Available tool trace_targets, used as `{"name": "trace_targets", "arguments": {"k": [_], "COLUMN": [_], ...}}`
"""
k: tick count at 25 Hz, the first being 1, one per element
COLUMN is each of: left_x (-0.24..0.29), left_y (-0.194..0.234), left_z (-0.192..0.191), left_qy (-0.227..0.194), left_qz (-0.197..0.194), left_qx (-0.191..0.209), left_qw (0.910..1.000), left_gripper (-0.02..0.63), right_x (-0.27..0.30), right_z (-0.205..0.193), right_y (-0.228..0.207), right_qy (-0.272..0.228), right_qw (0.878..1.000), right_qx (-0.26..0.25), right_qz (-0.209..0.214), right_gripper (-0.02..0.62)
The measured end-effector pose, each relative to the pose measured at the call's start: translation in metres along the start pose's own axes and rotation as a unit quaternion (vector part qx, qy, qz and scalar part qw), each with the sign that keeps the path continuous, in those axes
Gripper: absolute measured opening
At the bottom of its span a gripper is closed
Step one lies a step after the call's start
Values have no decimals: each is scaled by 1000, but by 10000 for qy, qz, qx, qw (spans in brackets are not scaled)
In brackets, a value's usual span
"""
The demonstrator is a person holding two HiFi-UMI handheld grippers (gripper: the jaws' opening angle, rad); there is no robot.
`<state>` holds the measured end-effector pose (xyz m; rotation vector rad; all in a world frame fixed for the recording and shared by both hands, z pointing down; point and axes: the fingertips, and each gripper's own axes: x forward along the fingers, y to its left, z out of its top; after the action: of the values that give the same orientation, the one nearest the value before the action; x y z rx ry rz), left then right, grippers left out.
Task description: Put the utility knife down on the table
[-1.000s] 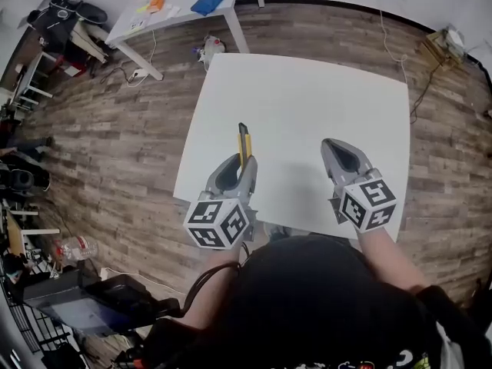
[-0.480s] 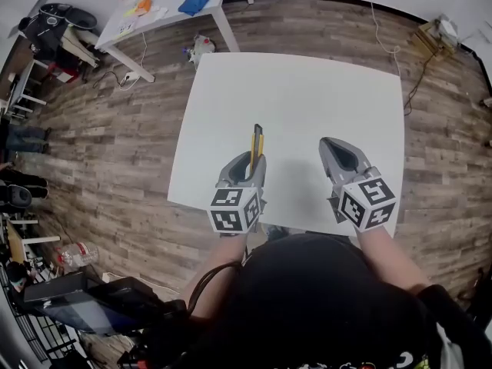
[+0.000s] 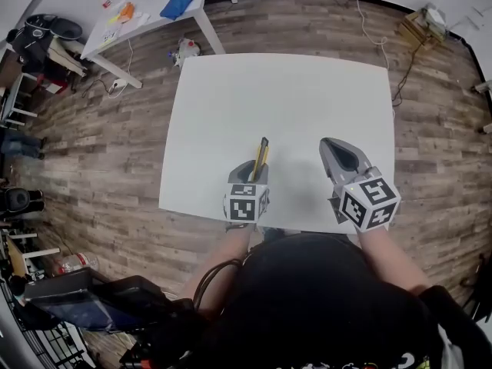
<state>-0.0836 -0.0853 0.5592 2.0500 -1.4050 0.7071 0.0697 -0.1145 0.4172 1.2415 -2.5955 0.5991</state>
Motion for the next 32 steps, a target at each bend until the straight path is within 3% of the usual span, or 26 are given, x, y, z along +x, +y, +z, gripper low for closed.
{"name": "trace_targets", "arguments": {"k": [11, 32], "left_x": [35, 53], "left_y": [0, -7], "left_z": [-27, -36], "left_qy": [669, 1077], "left_qz": [9, 14], "left_qx": [234, 556], "left_qw": [9975, 9926], "left_gripper": [117, 118], "right_x": [-7, -18], "right_z": [-6, -15], "right_y": [-20, -39], "right_qy": [52, 69], "right_qw": [9998, 9991], "right_qx": [125, 267], "right_qz": [-174, -333], "right_gripper": [26, 26]}}
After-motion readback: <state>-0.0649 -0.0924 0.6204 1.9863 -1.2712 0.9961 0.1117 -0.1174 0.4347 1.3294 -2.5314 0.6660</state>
